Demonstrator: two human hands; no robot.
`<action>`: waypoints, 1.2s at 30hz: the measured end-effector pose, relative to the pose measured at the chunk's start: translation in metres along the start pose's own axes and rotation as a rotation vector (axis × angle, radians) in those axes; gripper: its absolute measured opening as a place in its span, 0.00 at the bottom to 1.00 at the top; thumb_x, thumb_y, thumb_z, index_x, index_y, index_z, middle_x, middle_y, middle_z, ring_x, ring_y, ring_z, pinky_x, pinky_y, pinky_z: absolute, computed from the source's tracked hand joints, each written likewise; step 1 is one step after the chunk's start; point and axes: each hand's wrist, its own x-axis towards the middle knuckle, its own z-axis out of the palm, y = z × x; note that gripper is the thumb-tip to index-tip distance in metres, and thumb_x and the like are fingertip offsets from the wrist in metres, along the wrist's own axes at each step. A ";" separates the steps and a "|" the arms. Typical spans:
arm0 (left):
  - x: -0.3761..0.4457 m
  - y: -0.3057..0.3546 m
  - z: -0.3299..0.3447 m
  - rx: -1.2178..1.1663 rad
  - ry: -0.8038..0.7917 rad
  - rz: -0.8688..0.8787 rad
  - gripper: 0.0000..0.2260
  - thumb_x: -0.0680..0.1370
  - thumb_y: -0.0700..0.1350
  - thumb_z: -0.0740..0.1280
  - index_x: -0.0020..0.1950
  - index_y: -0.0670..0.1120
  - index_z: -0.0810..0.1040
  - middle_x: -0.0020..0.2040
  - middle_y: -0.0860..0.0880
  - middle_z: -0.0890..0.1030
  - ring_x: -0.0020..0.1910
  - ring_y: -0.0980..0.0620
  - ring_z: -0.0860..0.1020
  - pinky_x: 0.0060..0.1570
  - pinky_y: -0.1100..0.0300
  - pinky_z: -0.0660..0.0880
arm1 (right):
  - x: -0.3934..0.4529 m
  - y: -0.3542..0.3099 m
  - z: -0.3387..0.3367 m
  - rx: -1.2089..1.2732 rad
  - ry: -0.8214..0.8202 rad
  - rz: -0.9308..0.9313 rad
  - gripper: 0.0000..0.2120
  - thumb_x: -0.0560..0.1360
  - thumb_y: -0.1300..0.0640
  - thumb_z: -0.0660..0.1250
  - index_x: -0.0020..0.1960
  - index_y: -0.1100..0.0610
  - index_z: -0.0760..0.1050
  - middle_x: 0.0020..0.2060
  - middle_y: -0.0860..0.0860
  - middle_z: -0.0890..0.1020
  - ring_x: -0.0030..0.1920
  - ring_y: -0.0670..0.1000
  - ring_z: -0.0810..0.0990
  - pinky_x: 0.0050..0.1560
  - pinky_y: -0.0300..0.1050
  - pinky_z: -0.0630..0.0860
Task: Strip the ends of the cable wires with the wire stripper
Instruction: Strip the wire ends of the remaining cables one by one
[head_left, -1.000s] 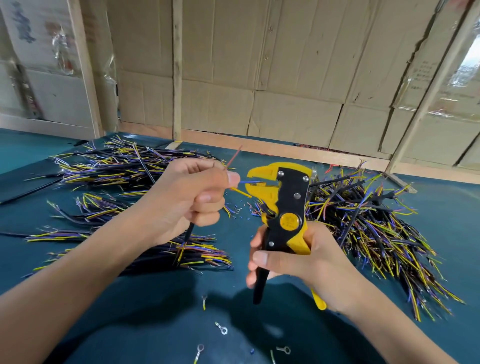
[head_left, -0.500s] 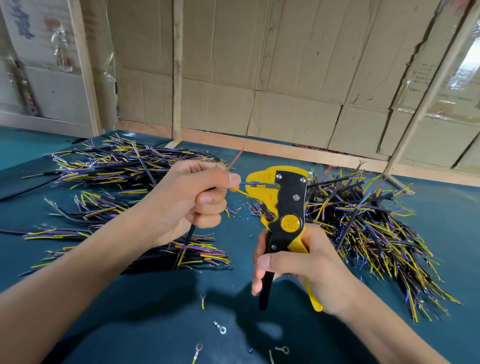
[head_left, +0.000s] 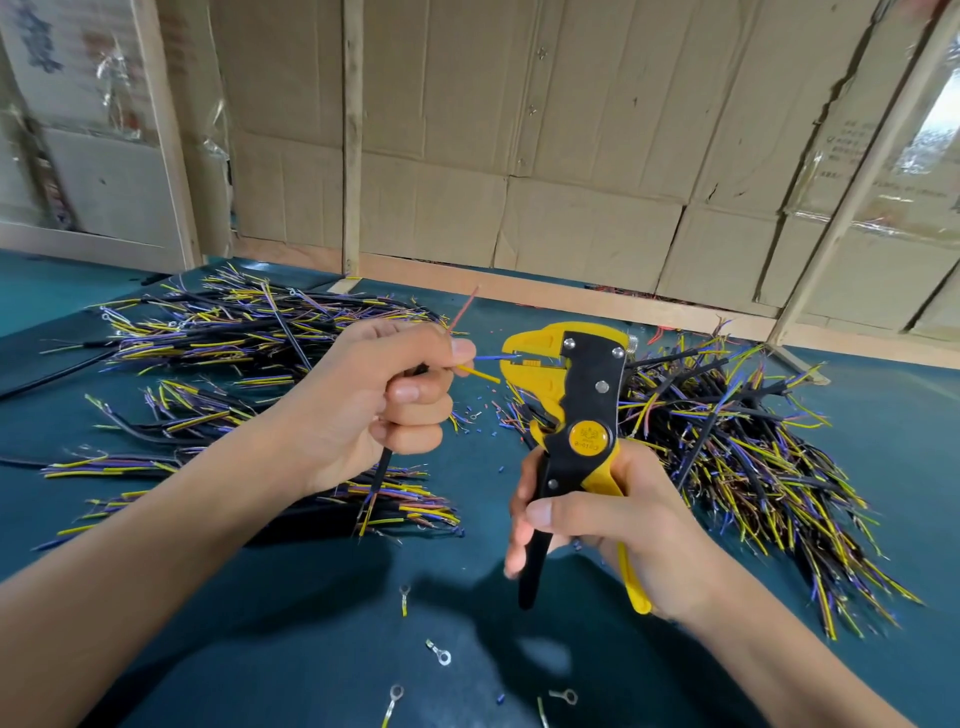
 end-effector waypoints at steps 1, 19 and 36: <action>0.000 0.000 0.000 0.000 -0.003 -0.002 0.13 0.73 0.43 0.67 0.28 0.49 0.73 0.22 0.53 0.59 0.21 0.57 0.52 0.24 0.69 0.52 | 0.000 0.000 0.000 0.002 -0.004 0.002 0.04 0.68 0.62 0.71 0.43 0.59 0.80 0.35 0.61 0.82 0.35 0.64 0.84 0.37 0.42 0.79; 0.000 0.001 -0.002 0.004 -0.013 0.002 0.16 0.73 0.42 0.67 0.29 0.48 0.64 0.23 0.53 0.60 0.21 0.57 0.54 0.24 0.68 0.52 | 0.001 0.003 0.005 -0.041 0.130 -0.040 0.04 0.59 0.58 0.66 0.28 0.58 0.73 0.21 0.59 0.72 0.19 0.55 0.71 0.27 0.40 0.70; -0.002 -0.010 -0.022 1.447 0.238 0.879 0.09 0.80 0.43 0.66 0.42 0.40 0.78 0.34 0.49 0.74 0.32 0.47 0.71 0.33 0.55 0.70 | 0.004 0.000 0.003 0.109 0.043 0.144 0.11 0.66 0.60 0.73 0.47 0.63 0.82 0.39 0.66 0.82 0.39 0.67 0.83 0.44 0.62 0.82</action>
